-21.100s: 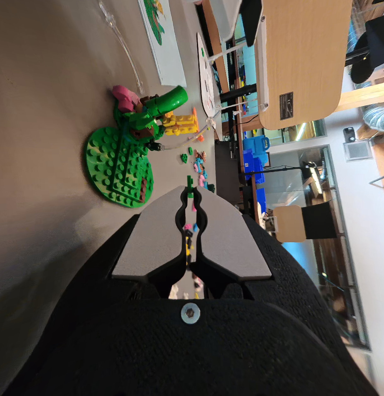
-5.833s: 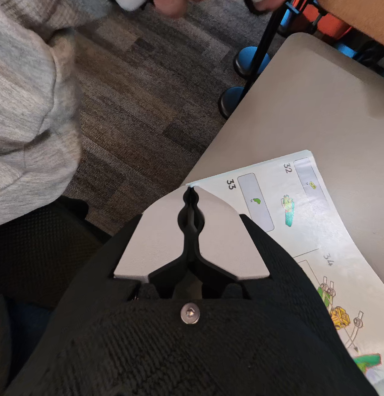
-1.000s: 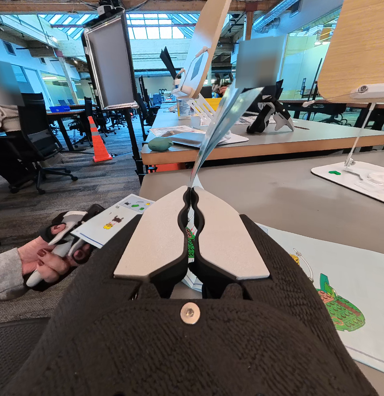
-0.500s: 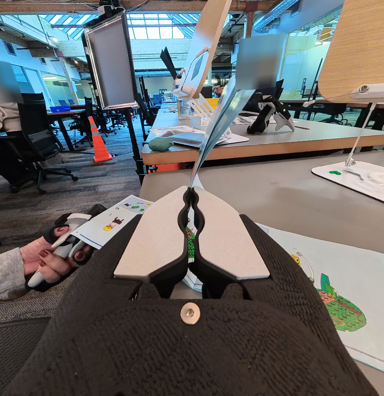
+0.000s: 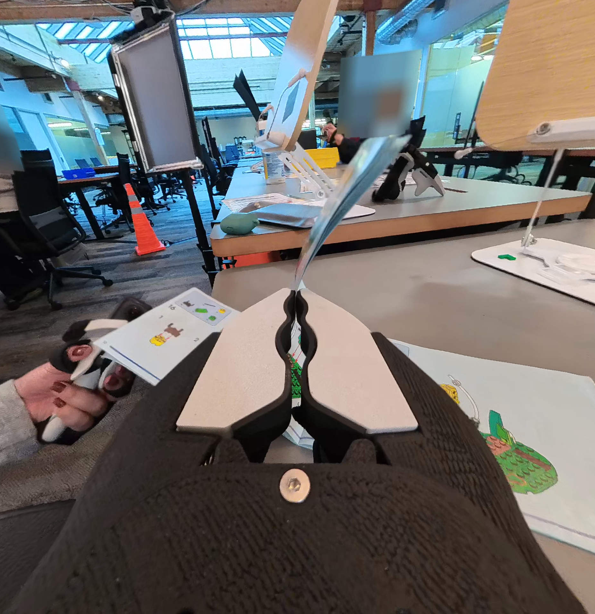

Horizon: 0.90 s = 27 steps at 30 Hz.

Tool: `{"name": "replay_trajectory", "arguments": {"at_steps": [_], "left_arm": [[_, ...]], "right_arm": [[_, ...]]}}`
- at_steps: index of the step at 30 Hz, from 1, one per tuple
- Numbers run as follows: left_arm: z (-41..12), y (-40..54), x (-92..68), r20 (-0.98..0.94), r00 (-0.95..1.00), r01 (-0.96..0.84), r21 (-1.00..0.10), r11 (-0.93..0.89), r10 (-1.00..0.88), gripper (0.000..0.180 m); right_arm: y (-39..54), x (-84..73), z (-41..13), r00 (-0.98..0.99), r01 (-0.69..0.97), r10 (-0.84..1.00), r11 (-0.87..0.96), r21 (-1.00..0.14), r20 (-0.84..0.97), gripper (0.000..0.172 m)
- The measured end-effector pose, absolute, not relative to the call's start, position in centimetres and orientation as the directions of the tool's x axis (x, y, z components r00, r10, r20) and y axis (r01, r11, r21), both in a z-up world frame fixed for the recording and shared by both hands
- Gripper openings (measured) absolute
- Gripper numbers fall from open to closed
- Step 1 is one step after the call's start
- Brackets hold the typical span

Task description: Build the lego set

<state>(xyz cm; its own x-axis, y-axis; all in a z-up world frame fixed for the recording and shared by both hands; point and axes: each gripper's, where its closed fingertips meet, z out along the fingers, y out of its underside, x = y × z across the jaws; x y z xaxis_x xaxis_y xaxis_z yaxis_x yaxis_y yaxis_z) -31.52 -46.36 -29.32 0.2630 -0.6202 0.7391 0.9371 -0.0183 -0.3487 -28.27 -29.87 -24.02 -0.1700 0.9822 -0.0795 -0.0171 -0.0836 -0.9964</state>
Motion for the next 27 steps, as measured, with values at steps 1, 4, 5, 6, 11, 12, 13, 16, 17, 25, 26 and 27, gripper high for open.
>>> {"name": "replay_trajectory", "arguments": {"at_steps": [1,4,5,6,11,12,13,16,17,25,26,27], "left_arm": [[-28.4,-46.0,-31.4,0.738,0.288,0.927,-0.375,-0.016,-0.61,0.0],[-24.8,-44.6,-31.0,0.716,0.352,0.895,-0.447,-0.008,-0.602,0.0],[-23.5,-44.0,-30.8,0.704,0.364,0.885,-0.466,-0.01,-0.61,0.0],[-22.1,-43.2,-30.6,0.69,0.373,0.873,-0.487,-0.017,-0.62,0.0],[-17.3,-36.9,-30.2,0.647,0.41,0.792,-0.602,-0.101,-0.643,0.0],[-16.8,-35.4,-30.1,0.644,0.405,0.78,-0.614,-0.123,-0.649,0.0],[-16.4,-33.9,-30.0,0.645,0.387,0.776,-0.613,-0.144,-0.659,0.0],[-15.9,-29.4,-29.4,0.658,0.336,0.766,-0.607,-0.211,-0.674,0.0],[-16.0,-28.0,-29.0,0.664,0.318,0.758,-0.607,-0.239,-0.677,0.0],[-16.2,-24.6,-29.0,0.655,0.207,0.818,-0.523,-0.24,-0.727,0.0],[-16.4,-25.1,-29.3,0.664,0.217,0.822,-0.52,-0.233,-0.716,0.0],[-16.5,-25.8,-29.5,0.669,0.234,0.824,-0.522,-0.221,-0.706,0.0]], "right_arm": [[-29.6,-28.2,-23.9,-0.157,-0.014,0.983,-0.096,-0.995,-0.092,0.0],[-28.6,-28.0,-24.0,-0.112,0.004,0.984,-0.141,-0.99,-0.141,0.0],[-28.2,-27.9,-24.1,-0.099,0.01,0.981,-0.167,-0.986,-0.167,0.0],[-27.8,-27.9,-24.1,-0.086,0.016,0.977,-0.193,-0.981,-0.194,0.0],[-25.9,-27.5,-24.7,-0.029,0.025,0.952,-0.304,-0.952,-0.305,0.0],[-25.4,-27.4,-24.9,-0.01,0.021,0.952,-0.307,-0.952,-0.307,0.0],[-24.9,-27.4,-25.1,0.013,0.016,0.951,-0.308,-0.951,-0.308,0.0],[-23.8,-27.2,-25.4,0.041,0.002,0.935,-0.354,-0.935,-0.353,0.0],[-23.5,-27.1,-25.3,0.046,-0.008,0.929,-0.366,-0.931,-0.366,0.0],[-21.8,-26.5,-25.3,0.112,-0.036,0.914,-0.388,-0.921,-0.39,0.0],[-21.6,-26.5,-25.5,0.117,-0.033,0.909,-0.398,-0.917,-0.399,0.0],[-21.5,-26.5,-25.6,0.122,-0.031,0.903,-0.411,-0.911,-0.411,0.0]]}}
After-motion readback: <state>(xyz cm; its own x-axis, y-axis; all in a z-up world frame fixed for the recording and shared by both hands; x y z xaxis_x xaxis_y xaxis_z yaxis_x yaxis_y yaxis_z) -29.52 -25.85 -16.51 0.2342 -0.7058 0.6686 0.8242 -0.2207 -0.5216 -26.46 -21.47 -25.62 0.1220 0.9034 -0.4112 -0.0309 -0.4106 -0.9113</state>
